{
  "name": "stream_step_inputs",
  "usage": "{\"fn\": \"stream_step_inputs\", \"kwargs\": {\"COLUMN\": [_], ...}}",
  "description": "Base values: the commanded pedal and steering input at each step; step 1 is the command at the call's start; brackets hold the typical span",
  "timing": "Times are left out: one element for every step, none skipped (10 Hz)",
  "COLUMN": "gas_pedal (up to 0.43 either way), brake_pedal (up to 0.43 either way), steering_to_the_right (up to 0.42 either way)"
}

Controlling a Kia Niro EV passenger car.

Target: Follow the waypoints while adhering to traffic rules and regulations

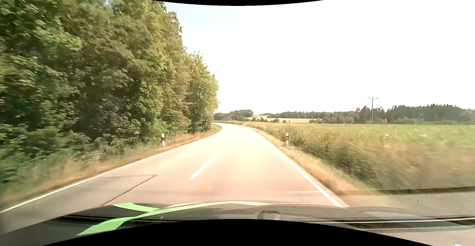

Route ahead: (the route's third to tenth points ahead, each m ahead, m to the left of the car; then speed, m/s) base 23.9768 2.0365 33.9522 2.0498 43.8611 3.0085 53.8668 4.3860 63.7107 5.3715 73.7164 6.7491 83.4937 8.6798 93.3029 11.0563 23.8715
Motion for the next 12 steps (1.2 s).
{"fn": "stream_step_inputs", "kwargs": {"gas_pedal": [0.13,0.118,0.118,0.11,0.11,0.118,0.118,0.13,0.13,0.13,0.138,0.169], "brake_pedal": [0.0,0.0,0.0,0.0,0.0,0.0,0.0,0.0,0.0,0.0,0.0,0.0], "steering_to_the_right": [-0.004,-0.004,-0.003,-0.004,-0.003,-0.004,-0.007,-0.011,-0.014,-0.018,-0.02,-0.021]}}
